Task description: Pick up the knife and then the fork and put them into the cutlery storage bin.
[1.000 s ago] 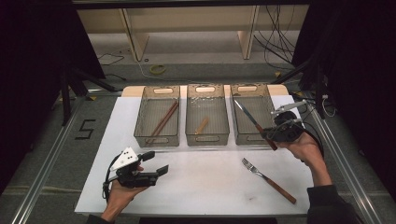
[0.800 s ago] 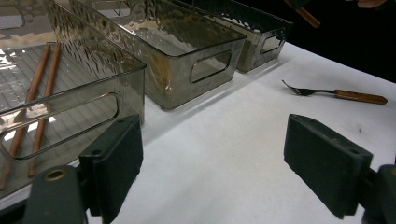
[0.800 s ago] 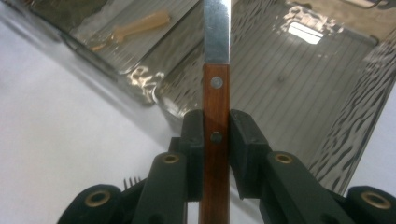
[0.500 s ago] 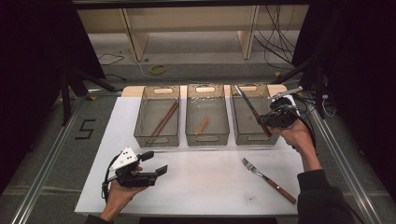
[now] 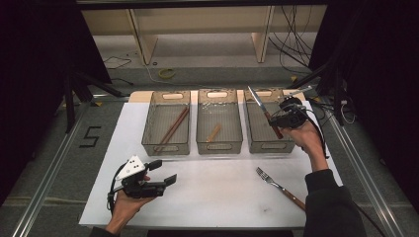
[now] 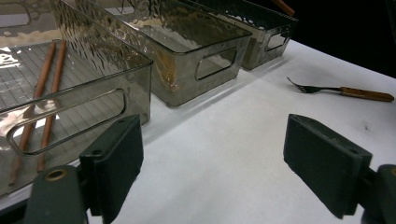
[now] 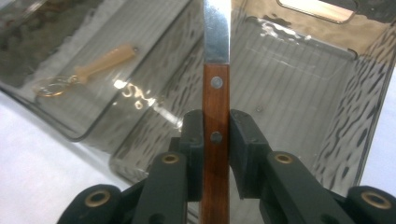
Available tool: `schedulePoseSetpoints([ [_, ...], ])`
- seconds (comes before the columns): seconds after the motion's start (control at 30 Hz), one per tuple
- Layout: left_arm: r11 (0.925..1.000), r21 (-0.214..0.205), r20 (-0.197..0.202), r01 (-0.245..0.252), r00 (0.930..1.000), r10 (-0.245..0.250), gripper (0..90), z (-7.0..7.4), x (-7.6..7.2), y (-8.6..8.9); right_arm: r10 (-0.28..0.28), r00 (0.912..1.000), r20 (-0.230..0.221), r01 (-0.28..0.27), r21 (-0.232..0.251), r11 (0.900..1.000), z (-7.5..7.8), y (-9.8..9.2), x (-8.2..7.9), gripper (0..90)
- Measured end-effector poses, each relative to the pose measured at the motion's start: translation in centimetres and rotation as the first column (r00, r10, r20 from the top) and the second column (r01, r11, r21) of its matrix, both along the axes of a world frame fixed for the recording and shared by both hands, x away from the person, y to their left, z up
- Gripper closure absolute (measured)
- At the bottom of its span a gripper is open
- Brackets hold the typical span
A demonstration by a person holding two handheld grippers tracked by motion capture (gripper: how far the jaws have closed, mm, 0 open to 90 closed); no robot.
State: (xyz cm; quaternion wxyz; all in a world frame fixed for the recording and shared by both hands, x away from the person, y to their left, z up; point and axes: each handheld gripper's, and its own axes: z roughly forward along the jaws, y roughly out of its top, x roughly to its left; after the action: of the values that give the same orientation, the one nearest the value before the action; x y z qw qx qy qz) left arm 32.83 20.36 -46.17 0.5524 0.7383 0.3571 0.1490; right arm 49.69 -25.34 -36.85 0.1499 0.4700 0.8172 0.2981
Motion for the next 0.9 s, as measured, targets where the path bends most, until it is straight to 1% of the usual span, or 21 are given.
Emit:
schedulePoseSetpoints([
  [0.07,1.0,0.001,-0.002,0.001,1.0,-0.001,19.5,0.0,0.0,0.0,-0.006,1.0,-0.005,0.006,0.003,1.0,-0.2,0.0,0.2,77.1],
  [0.13,1.0,0.002,-0.001,0.002,1.0,-0.002,19.5,0.0,0.0,-0.1,-0.012,0.9999,-0.006,0.012,-0.004,0.9999,-0.4,0.1,0.5,77.0],
  [0.37,1.0,0.004,-0.003,0.005,1.0,-0.005,19.5,-0.1,0.0,-0.2,-0.04,0.9987,-0.032,0.04,-0.007,0.9992,-1.2,0.2,1.1,77.0],
  [0.67,0.9999,0.011,-0.005,0.01,0.9999,-0.01,19.5,-0.1,0.0,-0.3,-0.053,0.9968,-0.06,0.054,0.003,0.9986,-2.0,0.4,1.3,77.0],
  [0.9,0.9999,0.01,-0.005,0.009,0.9999,-0.009,19.5,-0.1,0.0,-0.2,-0.059,0.9958,-0.07,0.059,-0.001,0.9982,-2.6,0.8,1.4,76.9],
])
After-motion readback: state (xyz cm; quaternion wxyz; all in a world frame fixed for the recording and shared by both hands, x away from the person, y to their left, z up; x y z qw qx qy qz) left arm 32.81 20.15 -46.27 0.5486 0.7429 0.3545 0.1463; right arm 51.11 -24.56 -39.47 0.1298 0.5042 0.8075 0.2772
